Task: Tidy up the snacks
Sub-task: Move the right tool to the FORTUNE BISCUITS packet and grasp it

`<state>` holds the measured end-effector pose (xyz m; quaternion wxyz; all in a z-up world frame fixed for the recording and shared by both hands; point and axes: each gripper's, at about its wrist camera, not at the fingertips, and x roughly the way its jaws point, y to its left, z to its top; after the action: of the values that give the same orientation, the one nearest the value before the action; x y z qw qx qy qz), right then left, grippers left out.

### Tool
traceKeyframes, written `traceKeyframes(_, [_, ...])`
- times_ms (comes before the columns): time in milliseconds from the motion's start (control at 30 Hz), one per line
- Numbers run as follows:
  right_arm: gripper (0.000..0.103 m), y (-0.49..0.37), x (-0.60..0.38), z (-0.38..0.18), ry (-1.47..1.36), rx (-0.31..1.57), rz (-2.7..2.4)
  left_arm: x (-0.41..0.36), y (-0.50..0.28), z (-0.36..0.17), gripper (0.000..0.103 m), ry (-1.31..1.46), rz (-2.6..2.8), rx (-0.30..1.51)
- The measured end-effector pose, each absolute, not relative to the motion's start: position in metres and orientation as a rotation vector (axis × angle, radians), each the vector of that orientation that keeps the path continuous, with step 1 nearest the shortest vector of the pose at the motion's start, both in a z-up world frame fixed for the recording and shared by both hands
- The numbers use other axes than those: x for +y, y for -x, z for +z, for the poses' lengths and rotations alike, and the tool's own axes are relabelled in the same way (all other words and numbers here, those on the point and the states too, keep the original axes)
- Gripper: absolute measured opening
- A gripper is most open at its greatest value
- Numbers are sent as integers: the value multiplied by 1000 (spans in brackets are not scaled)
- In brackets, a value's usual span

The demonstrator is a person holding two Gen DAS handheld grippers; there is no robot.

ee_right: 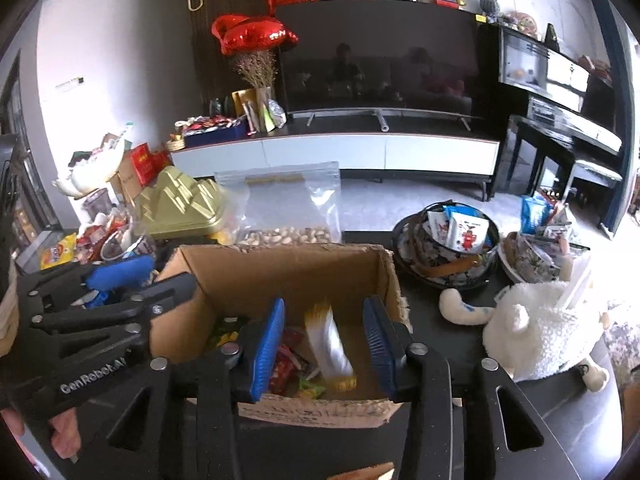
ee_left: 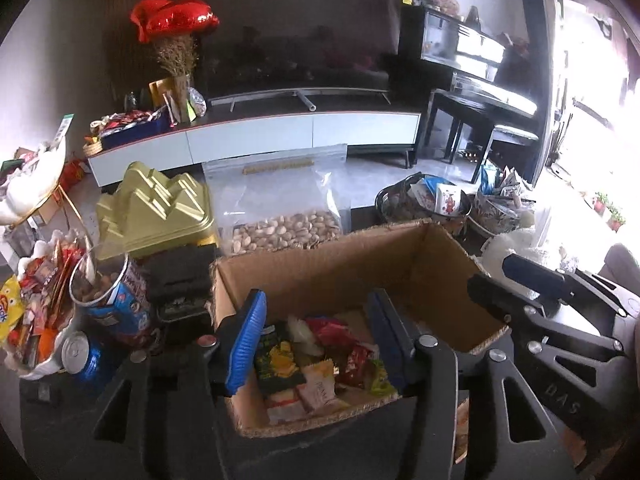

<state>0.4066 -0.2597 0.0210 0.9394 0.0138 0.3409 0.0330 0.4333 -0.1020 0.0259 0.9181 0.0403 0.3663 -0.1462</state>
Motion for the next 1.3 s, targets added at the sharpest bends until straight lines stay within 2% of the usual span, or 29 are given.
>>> traceKeyframes(167, [43,-392,-259,21,-14,702,81,-101,-413,28,62,-95,-285,747])
traceKeyframes(733, [47,-331,-286,16,-32,720,93,-124,-342,32,66,-132,-246,696])
traceKeyframes(833, [47,-324,-290,12,-41,737,104,-129,-333,27,66,-132,-248,706])
traceKeyframes(933, [52,-317,-292,5,-40,755,115,-133,-325,18,66,-134,-245,718])
traceKeyframes(1300, [52,-301,-299,-34,-10,864,120,-141,-312,-30,66,-107,-249,846])
